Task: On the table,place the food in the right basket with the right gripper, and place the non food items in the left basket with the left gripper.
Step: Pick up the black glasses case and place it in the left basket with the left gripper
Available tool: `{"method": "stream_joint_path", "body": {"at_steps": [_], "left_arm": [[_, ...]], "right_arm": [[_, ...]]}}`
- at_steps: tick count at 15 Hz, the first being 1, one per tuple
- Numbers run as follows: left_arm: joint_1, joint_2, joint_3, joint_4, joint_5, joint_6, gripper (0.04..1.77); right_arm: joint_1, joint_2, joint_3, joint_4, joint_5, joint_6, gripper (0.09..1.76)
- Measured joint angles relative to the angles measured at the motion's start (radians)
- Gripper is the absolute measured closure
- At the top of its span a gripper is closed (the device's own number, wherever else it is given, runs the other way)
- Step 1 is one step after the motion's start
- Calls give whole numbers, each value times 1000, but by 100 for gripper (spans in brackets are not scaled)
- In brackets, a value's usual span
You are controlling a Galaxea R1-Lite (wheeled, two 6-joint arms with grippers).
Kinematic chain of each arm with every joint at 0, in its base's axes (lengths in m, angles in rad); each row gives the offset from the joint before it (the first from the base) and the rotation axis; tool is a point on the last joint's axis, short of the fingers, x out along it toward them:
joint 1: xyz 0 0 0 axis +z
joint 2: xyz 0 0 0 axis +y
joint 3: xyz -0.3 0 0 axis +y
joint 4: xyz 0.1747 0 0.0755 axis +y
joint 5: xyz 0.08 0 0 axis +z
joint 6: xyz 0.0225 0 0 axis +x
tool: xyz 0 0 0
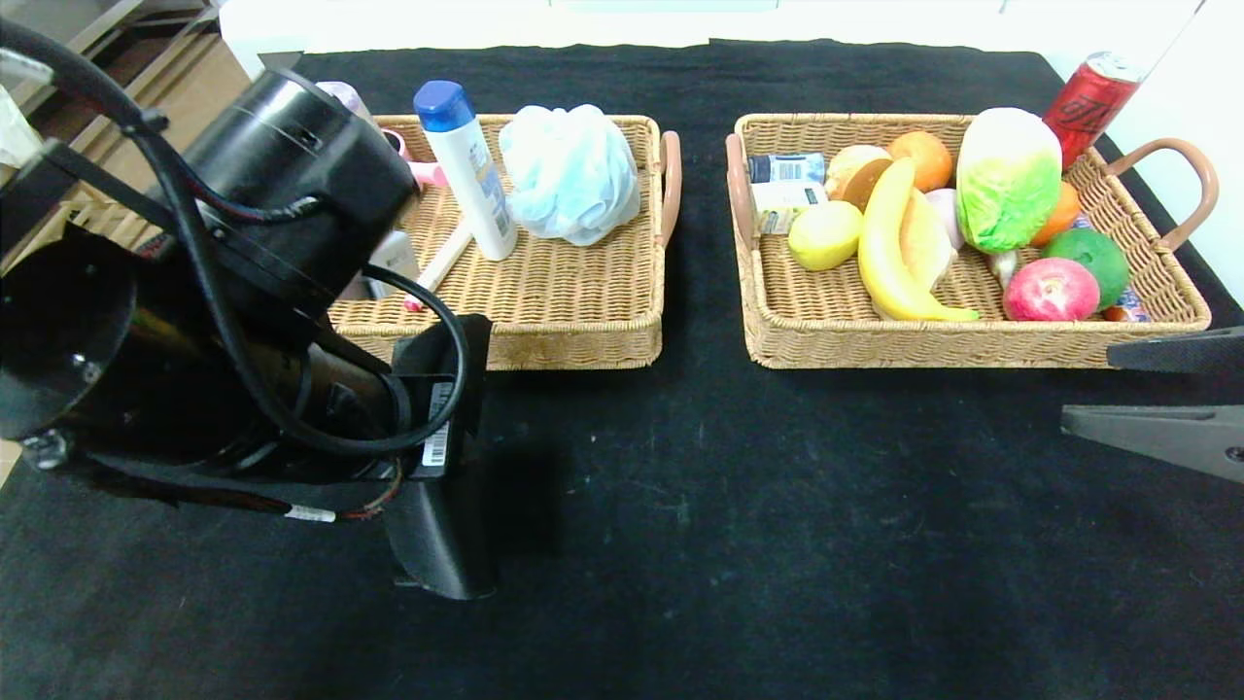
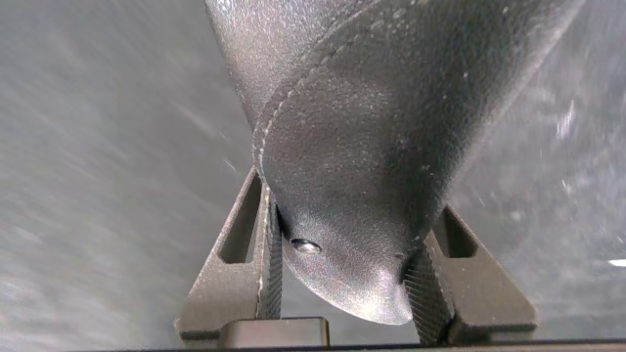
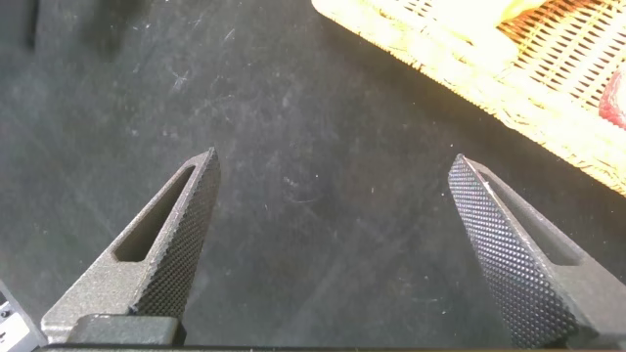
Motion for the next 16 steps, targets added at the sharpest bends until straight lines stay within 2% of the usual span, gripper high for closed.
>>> {"method": "stream_joint_path", "body": {"at_steps": [3, 6, 7, 10, 16], "left_arm": [[92, -10, -72, -56, -1, 114, 106], [191, -4, -114, -210, -13, 215, 106], [221, 3, -124, -243, -26, 227, 106], [301, 21, -152, -343, -130, 232, 106], [418, 34, -157, -536, -250, 230, 107]], "right_arm": [[0, 0, 0, 0, 0, 0, 14], [0, 0, 0, 0, 0, 0, 14], [0, 0, 0, 0, 0, 0, 14], [0, 0, 0, -1, 0, 0, 14], [0, 1, 0, -1, 0, 0, 14]]}}
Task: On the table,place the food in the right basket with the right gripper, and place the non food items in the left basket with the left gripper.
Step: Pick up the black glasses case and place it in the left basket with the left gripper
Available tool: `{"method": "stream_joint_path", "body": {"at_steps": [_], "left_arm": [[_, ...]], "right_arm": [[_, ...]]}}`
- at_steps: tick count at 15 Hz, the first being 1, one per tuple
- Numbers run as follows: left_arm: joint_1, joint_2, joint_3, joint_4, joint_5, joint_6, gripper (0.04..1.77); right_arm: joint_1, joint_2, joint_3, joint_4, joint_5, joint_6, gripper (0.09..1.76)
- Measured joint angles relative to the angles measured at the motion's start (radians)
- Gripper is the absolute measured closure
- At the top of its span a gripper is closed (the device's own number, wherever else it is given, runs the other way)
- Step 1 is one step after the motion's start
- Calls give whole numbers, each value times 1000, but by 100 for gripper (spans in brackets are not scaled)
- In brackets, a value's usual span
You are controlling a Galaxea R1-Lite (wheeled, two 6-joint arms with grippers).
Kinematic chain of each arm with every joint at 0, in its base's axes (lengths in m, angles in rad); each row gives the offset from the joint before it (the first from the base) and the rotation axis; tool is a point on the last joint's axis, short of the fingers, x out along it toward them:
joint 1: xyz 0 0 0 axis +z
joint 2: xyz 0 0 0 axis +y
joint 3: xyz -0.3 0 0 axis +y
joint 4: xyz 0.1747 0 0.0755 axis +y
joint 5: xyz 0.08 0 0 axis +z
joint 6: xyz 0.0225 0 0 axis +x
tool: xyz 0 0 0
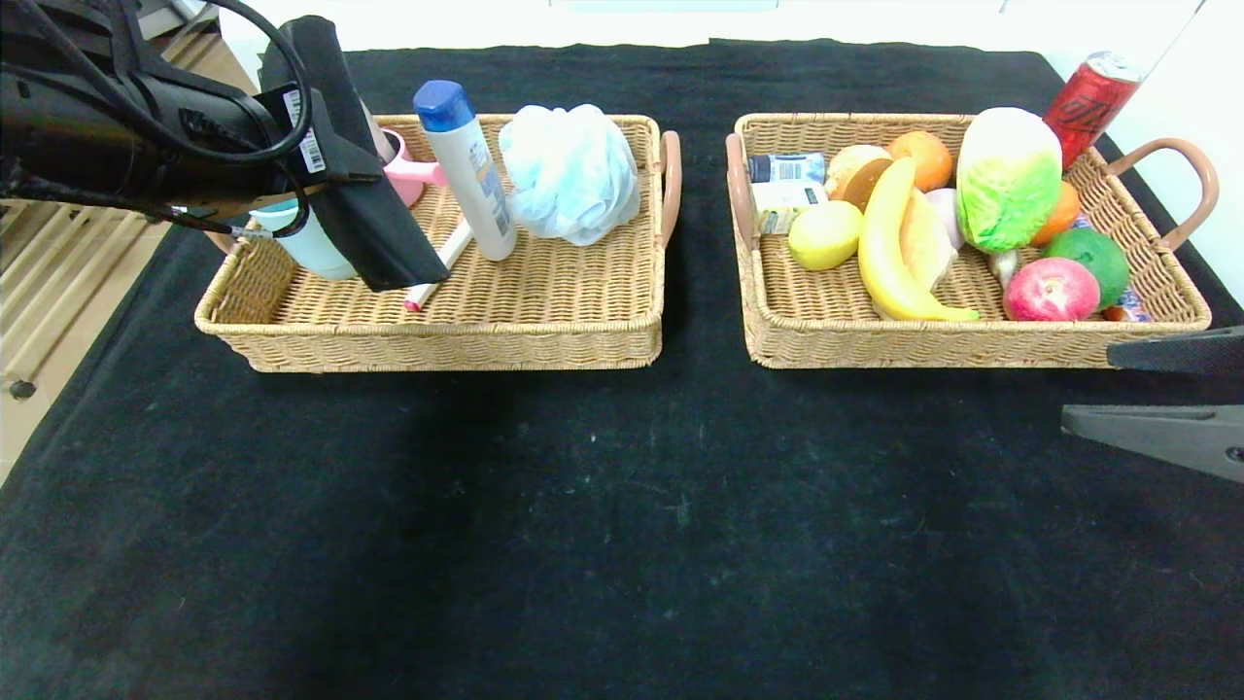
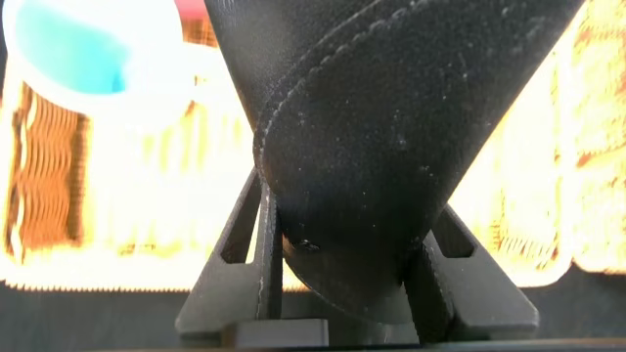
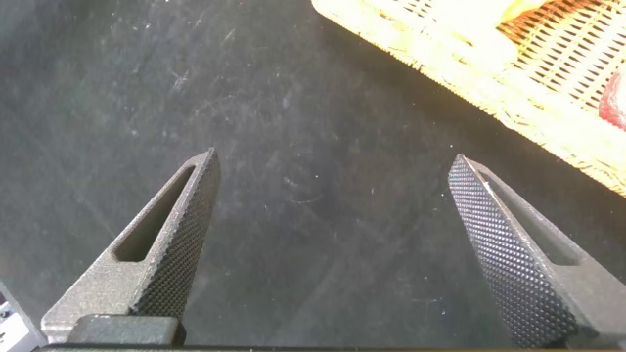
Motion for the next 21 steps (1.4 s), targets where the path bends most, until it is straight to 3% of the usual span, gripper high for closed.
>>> {"method": "stream_joint_path", "body": {"at_steps": [3, 9, 14, 21], "left_arm": [[49, 16, 9, -51, -53, -2, 107], [81, 52, 11, -53, -101, -5, 107], [84, 52, 10, -54, -120, -5, 60], [78, 37, 9, -37, -116, 5, 31]], "right_arm": [[0, 0, 0, 0, 0, 0, 14], [0, 2, -1, 0, 0, 0, 14], [0, 2, -1, 0, 0, 0, 14], [-1, 2, -2, 0, 0, 1, 14]]}}
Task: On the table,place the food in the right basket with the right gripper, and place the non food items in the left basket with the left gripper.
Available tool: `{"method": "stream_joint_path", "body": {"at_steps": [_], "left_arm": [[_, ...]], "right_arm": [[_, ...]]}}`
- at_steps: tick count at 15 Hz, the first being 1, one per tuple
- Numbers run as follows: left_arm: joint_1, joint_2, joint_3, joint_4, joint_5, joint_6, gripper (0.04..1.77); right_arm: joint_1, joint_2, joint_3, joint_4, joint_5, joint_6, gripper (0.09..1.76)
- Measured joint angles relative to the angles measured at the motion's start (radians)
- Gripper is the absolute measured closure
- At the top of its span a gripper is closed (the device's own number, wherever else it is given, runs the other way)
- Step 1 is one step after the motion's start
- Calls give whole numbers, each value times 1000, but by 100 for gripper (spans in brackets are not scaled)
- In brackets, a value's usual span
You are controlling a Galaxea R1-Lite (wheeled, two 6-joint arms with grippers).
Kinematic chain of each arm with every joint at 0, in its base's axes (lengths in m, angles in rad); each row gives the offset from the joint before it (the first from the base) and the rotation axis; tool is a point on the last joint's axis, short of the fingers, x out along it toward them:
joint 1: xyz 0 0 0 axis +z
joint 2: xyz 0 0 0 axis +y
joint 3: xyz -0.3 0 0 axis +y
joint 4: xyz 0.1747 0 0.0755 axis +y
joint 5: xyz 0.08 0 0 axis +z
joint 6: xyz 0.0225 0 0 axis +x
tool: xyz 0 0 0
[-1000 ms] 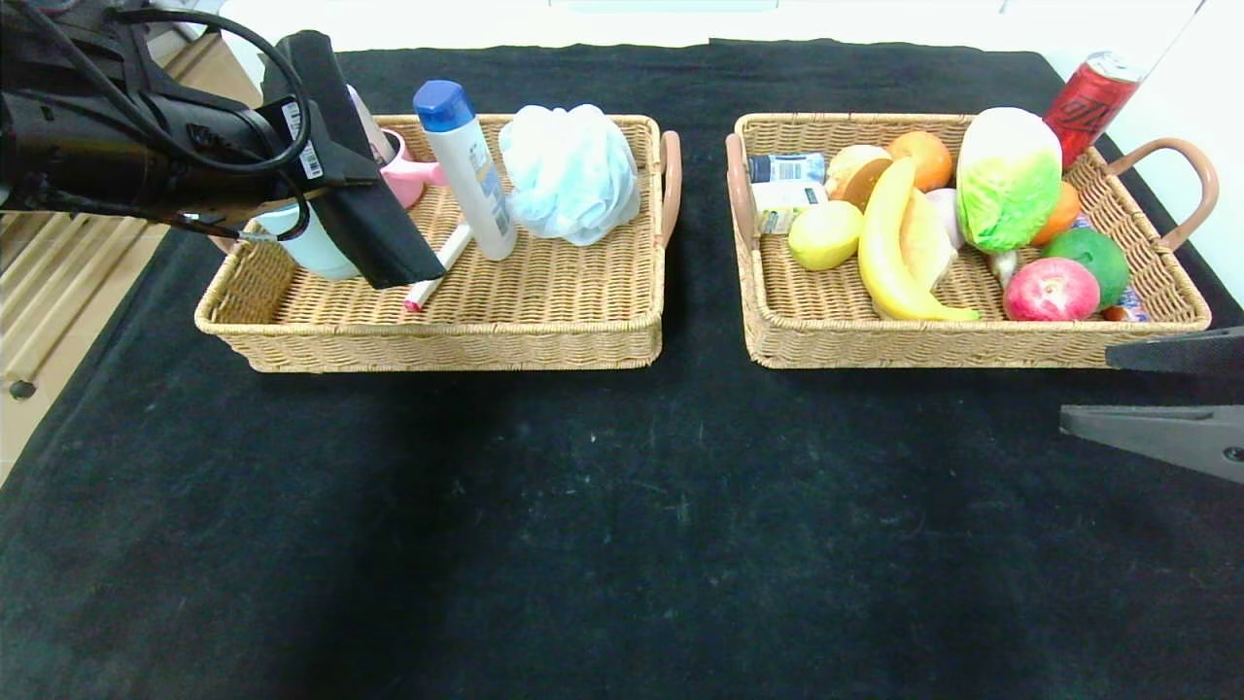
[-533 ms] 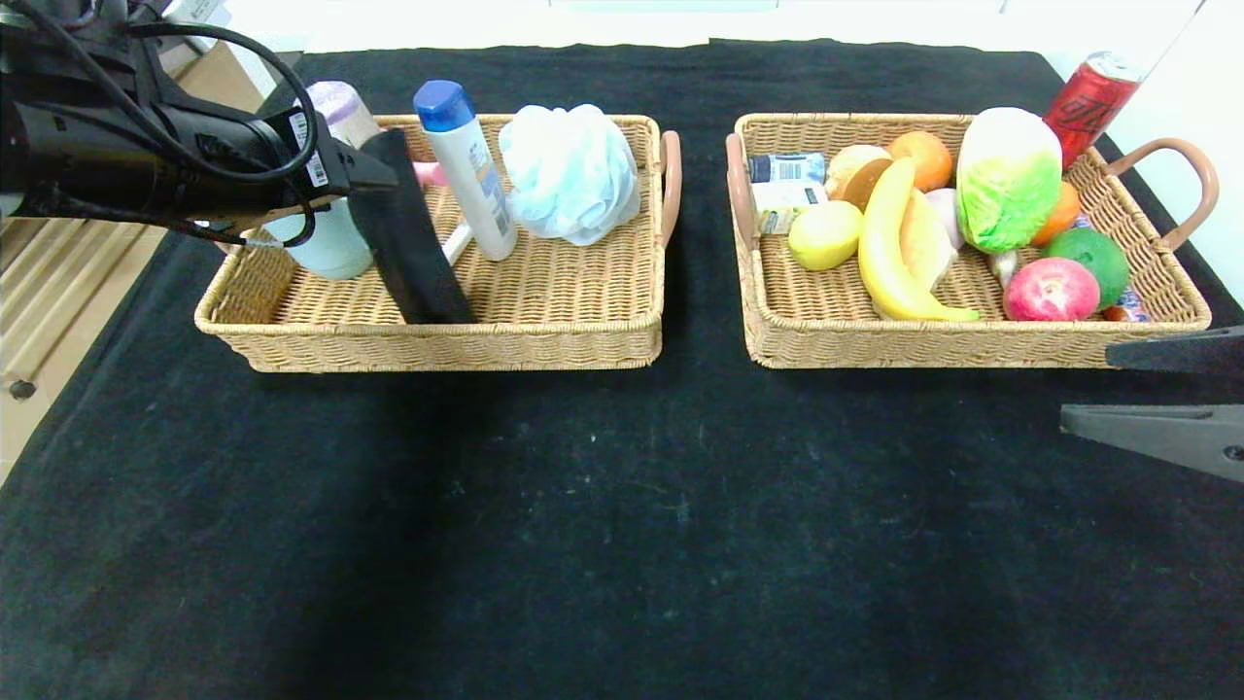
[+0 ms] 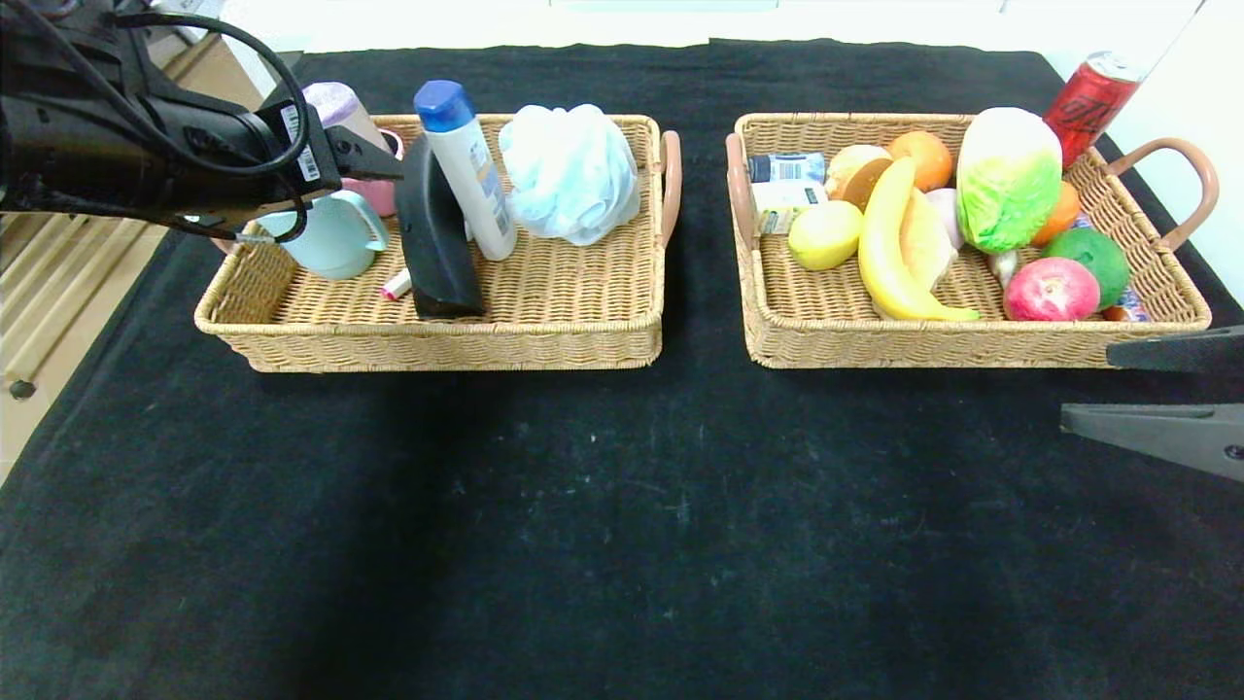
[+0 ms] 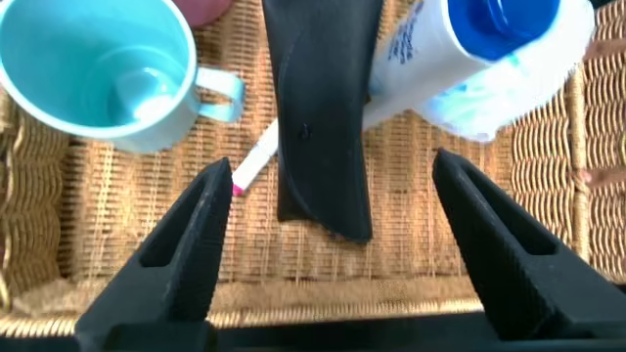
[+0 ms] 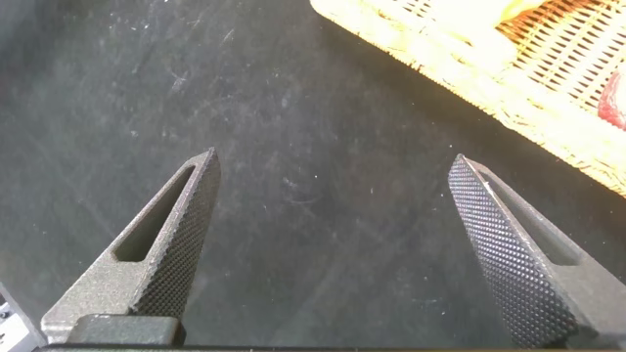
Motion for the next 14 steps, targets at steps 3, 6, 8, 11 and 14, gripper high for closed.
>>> {"method": "stream_joint_path", "body": {"at_steps": [3, 6, 8, 11, 14], "left_arm": [[-29, -47, 45, 36, 0, 66, 24], [-73, -125, 140, 45, 1, 159, 19], [-109, -187, 226, 38, 0, 241, 17], [-182, -282, 354, 31, -4, 318, 15], [-254, -376, 445, 29, -3, 329, 13]], "right_arm": [[0, 0, 0, 0, -2, 0, 14], [0, 3, -1, -1, -8, 3, 14], [0, 8, -6, -2, -9, 11, 14], [-5, 16, -8, -2, -15, 13, 14], [-8, 17, -7, -3, -51, 45, 14]]}}
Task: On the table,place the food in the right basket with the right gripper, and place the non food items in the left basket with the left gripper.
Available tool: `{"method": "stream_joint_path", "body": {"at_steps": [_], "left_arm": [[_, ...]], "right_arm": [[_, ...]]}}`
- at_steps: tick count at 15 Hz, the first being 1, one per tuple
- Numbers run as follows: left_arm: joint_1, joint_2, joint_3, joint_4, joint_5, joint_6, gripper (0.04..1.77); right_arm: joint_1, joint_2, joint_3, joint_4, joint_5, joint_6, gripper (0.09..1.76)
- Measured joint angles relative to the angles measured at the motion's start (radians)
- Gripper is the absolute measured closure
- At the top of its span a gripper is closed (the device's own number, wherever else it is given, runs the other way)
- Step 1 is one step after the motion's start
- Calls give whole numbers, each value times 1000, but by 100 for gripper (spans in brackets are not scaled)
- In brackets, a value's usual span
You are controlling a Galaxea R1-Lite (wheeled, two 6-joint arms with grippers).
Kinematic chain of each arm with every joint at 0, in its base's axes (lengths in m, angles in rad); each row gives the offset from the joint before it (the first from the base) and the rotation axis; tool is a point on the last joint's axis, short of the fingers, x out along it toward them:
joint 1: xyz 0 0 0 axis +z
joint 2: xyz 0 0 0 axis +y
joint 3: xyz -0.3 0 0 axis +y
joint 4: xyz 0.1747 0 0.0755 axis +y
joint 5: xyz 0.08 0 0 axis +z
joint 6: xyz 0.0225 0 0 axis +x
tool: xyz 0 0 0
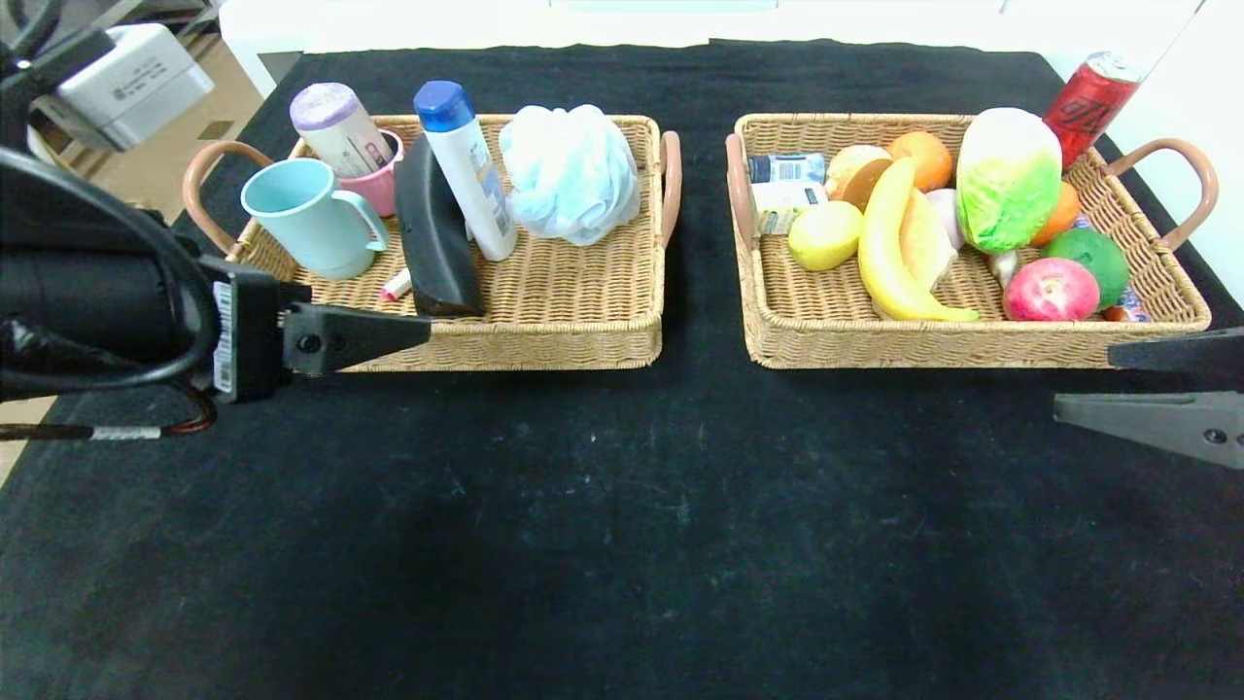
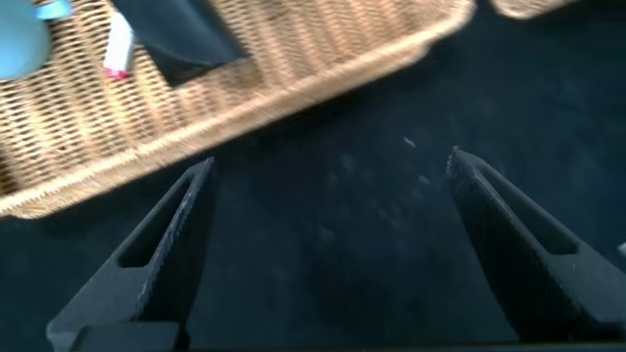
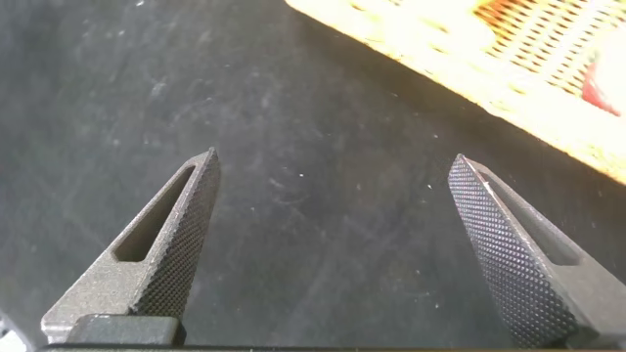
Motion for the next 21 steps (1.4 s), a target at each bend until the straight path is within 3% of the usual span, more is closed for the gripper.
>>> {"method": "stream_joint_path", "body": {"at_steps": [4, 10, 13, 15, 17, 21], "left_arm": [[-41, -153, 121, 0, 2, 4, 12], [-38, -473, 320, 14, 13, 14, 11], [55, -666, 419, 35, 11, 76, 11], [126, -797, 458, 110, 6, 104, 10], [196, -908, 472, 191, 5, 117, 10], [332, -988, 441, 204, -33, 149, 10]], "right_arm": [[-24, -44, 33, -41, -57, 51, 14], [-175, -229, 226, -128, -63, 70, 14], [-195, -387, 291, -122, -34, 112, 14], [-196, -512, 326, -66, -9, 126, 14], [-189, -635, 345, 32, 2, 132, 14], [-91, -835, 370, 168, -4, 149, 14]]}}
